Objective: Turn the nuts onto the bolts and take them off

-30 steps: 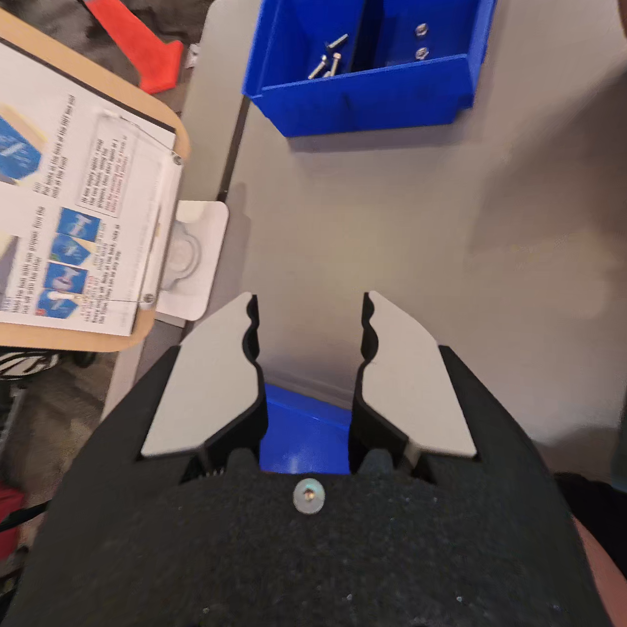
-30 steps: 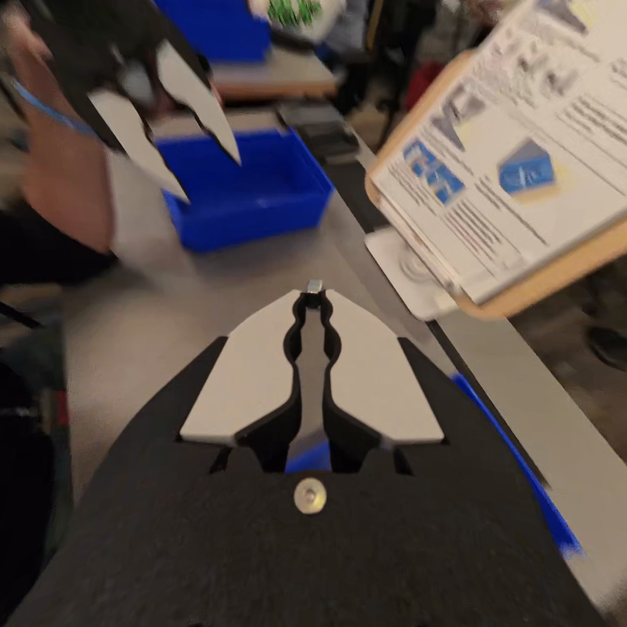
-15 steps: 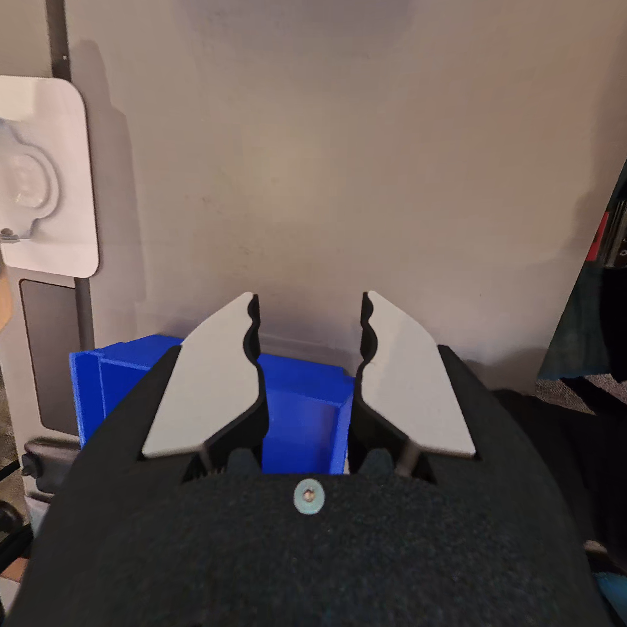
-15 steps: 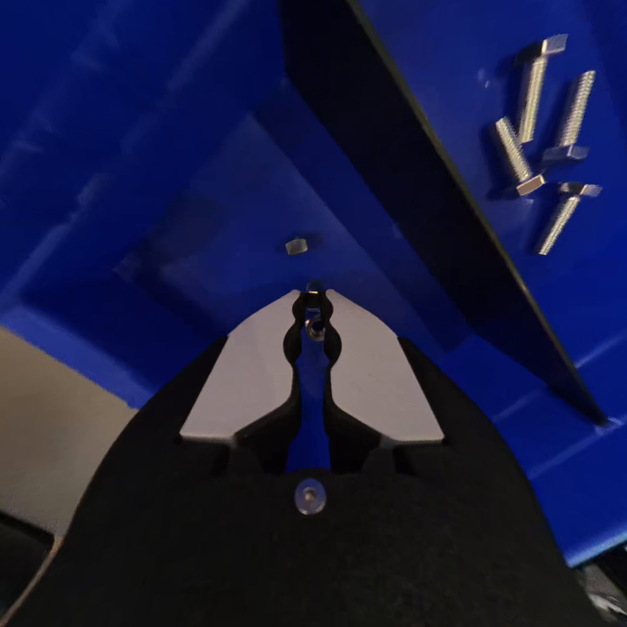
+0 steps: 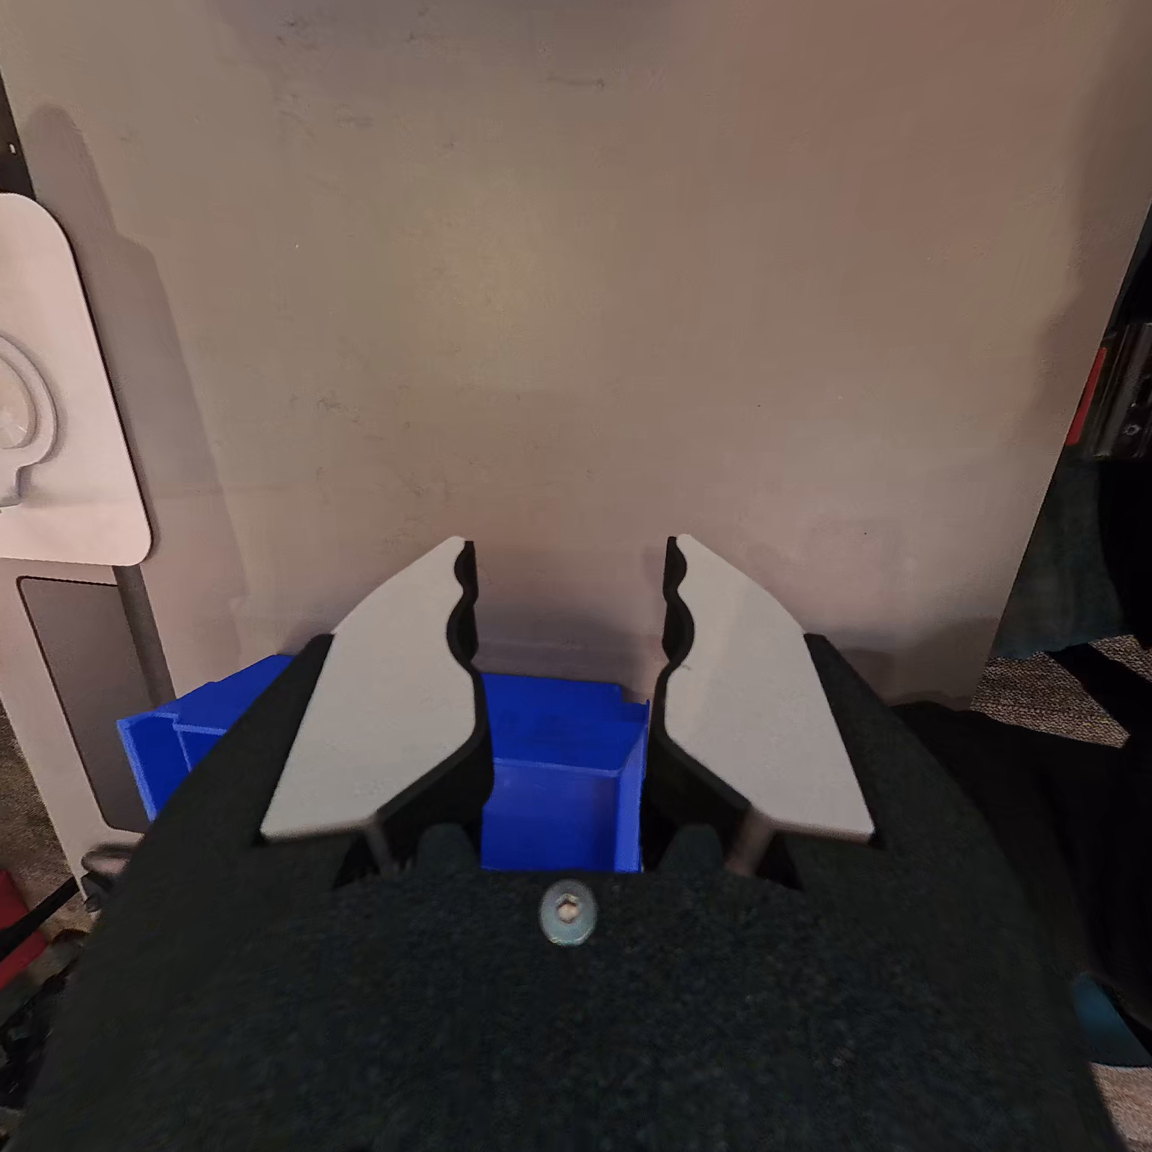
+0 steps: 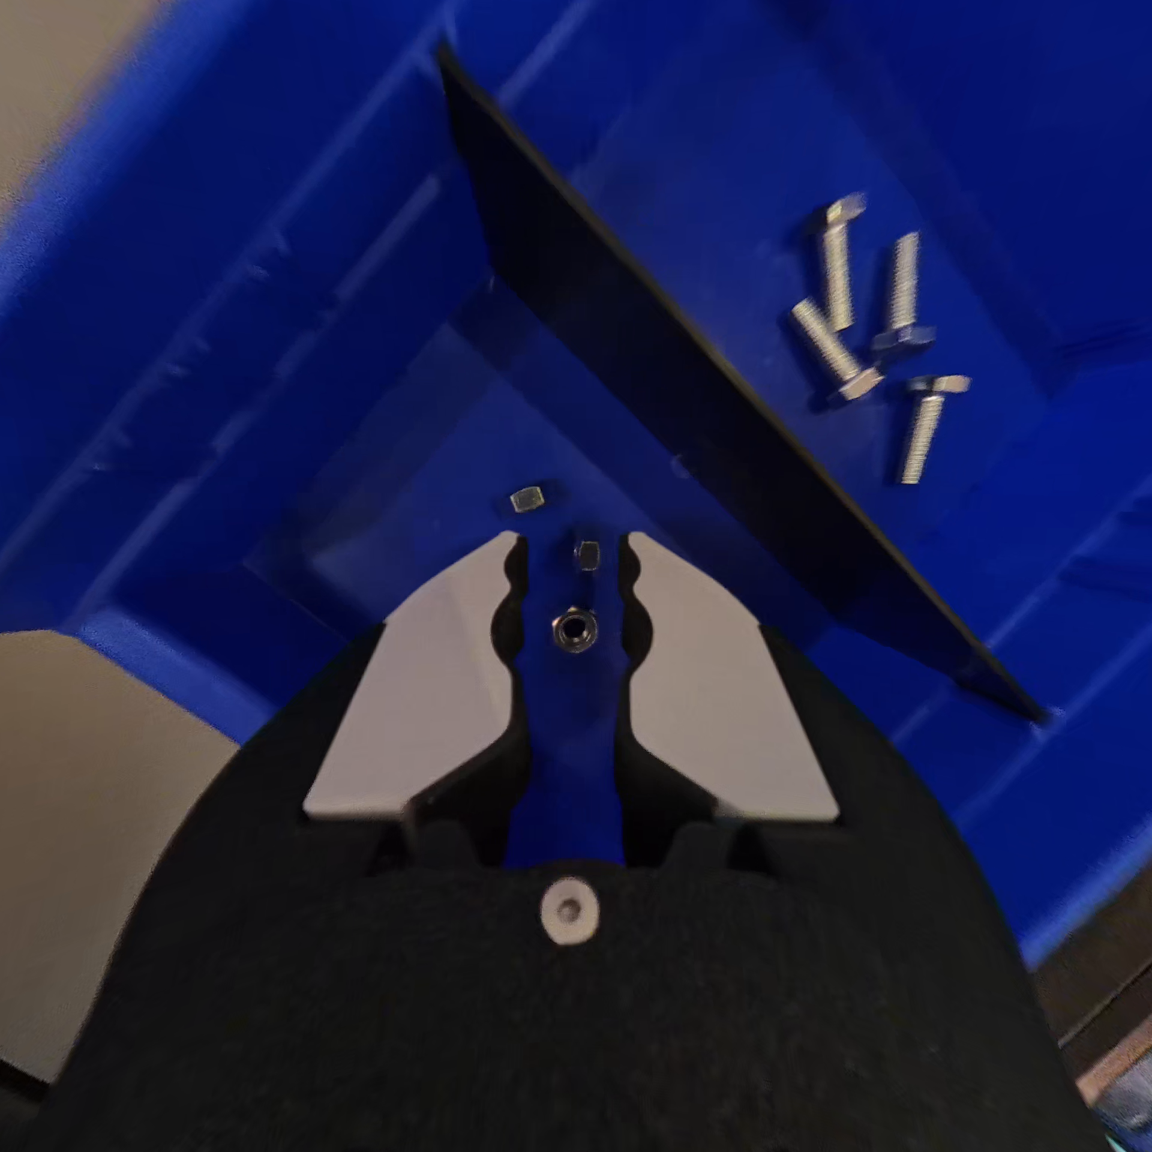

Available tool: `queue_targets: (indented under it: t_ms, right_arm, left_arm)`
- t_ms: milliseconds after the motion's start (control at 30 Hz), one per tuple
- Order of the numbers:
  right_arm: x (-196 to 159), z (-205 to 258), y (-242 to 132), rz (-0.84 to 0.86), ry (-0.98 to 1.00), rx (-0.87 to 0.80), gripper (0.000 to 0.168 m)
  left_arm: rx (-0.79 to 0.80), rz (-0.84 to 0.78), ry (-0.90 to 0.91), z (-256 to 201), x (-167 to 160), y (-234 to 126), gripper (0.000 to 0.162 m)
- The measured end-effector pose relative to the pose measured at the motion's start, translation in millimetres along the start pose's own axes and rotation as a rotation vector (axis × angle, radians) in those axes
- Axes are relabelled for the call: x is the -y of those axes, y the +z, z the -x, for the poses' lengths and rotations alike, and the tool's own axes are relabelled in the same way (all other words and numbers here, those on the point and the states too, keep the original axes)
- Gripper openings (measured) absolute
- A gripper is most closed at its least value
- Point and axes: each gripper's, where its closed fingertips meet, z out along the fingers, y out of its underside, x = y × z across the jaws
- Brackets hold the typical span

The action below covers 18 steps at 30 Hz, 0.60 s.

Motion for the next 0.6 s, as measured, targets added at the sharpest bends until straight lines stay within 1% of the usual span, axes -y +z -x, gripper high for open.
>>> queue_targets:
  t_ms: [33,100,167,200,300,367,467,533,600]
  right_arm:
    - [6,-2,-12,-0.051,0.013,-0.029,0.031]
    - [18,-4,-41,-0.162,0.029,-0.103,0.035]
    - [27,-1,-72,-0.292,0.062,-0.173,0.034]
    - [32,8,-87,-0.376,0.088,-0.169,0.035]
    - [44,53,-115,-0.636,0.157,-0.061,0.040]
    - [41,81,-120,-0.751,0.205,-0.027,0.041]
    - [24,112,-115,-0.823,0.250,-0.047,0.046]
    - [10,125,-110,-0.860,0.292,-0.063,0.052]
    - [-3,135,-108,-0.923,0.380,-0.039,0.052]
  left_arm:
    - [0.001,0.001,0.000,0,0,0,0.057]
    - [0.006,0.005,0.002,0,0,0,0.057]
    - [0.014,0.007,0.007,0,0,-1,0.057]
    - [0.020,0.005,0.009,0,2,-1,0.057]
    - [0.076,-0.051,0.030,6,15,-7,0.055]
    - [0.115,-0.164,0.039,7,34,-14,0.054]
    - [0.208,-0.362,0.051,12,59,-32,0.052]
    - [0.209,-0.515,-0.031,4,69,-46,0.050]
    - [0.199,-0.691,-0.145,-11,71,-61,0.050]
